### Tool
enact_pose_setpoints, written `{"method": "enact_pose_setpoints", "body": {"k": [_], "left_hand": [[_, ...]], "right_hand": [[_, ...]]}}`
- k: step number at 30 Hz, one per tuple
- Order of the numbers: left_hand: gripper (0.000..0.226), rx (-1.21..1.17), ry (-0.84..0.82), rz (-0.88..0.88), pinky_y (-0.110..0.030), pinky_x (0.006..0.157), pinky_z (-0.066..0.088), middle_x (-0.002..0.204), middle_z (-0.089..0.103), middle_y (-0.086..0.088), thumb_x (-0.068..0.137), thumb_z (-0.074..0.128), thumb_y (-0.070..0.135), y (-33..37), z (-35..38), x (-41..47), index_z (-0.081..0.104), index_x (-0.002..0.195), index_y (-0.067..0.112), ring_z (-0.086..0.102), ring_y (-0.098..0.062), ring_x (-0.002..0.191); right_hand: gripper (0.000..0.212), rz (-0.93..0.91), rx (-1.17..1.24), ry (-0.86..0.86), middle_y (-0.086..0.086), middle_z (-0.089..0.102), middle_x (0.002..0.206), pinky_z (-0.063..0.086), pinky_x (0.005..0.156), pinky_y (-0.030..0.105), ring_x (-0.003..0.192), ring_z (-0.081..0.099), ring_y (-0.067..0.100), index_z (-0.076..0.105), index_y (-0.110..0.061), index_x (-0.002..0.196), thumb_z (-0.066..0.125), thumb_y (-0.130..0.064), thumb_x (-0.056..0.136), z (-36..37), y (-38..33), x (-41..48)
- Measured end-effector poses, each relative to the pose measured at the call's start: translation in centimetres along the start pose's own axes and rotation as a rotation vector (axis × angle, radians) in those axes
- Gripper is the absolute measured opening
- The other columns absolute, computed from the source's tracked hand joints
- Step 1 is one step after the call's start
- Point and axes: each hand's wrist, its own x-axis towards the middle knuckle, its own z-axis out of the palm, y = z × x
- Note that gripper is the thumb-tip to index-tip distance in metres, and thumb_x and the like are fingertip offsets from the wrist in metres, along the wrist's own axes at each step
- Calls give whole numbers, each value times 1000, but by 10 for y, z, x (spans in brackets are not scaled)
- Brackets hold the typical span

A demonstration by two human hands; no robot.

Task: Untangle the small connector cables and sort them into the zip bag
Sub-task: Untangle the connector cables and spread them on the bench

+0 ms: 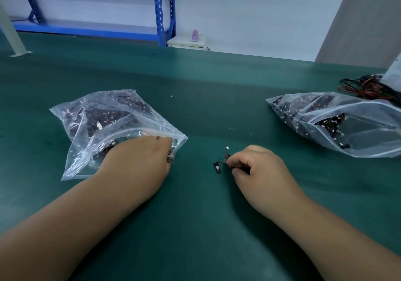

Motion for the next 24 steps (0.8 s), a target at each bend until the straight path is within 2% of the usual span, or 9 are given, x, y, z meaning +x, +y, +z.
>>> {"method": "enact_pose_setpoints", "body": {"k": [4,6,11,14,19,22,24], "left_hand": [[19,-4,-6,73,-33,60,44,85,42,9,98,33,44,10,-5,-4,28,88,29,55,-19,76],[17,8,-20,90,-34,62,47,91,44,9,98,32,45,12,-8,-4,30,93,29,56,-19,79],[17,9,-57,124,-34,65,50,97,48,9,97,32,48,16,-16,-8,34,96,31,57,-16,80],[17,-38,-79,142,-35,68,51,97,49,11,96,33,49,20,-18,-11,35,96,32,56,-14,81],[23,-107,-129,183,-31,69,48,99,51,14,93,29,56,27,-20,-16,35,98,35,54,-9,84],[21,-100,-109,184,-31,71,49,97,52,14,92,32,54,28,-20,-17,39,97,35,54,-8,83],[23,-62,-77,172,-32,74,50,94,50,13,91,32,52,25,-18,-16,43,95,33,54,-9,84]], "right_hand": [[24,-59,34,-51,-10,59,83,48,84,41,87,56,15,74,-27,89,64,-6,85,0,-1,0],[26,-63,82,-3,-11,60,83,48,84,40,86,57,13,74,-26,90,64,-2,85,0,-1,0],[38,56,93,120,-24,58,93,45,95,44,101,55,13,62,-35,92,60,1,82,-4,1,1],[38,84,62,86,-24,57,98,43,99,44,107,54,14,62,-34,102,59,-1,83,-3,0,-1],[37,68,58,27,-37,49,88,41,102,42,108,53,13,66,-36,108,60,-7,86,-2,1,-1],[37,18,-5,-8,-33,59,105,32,105,36,117,48,11,64,-39,116,63,-14,88,-2,2,0],[35,-11,-40,-43,-29,60,117,23,99,29,120,43,8,63,-41,118,63,-19,90,-1,2,1]]}}
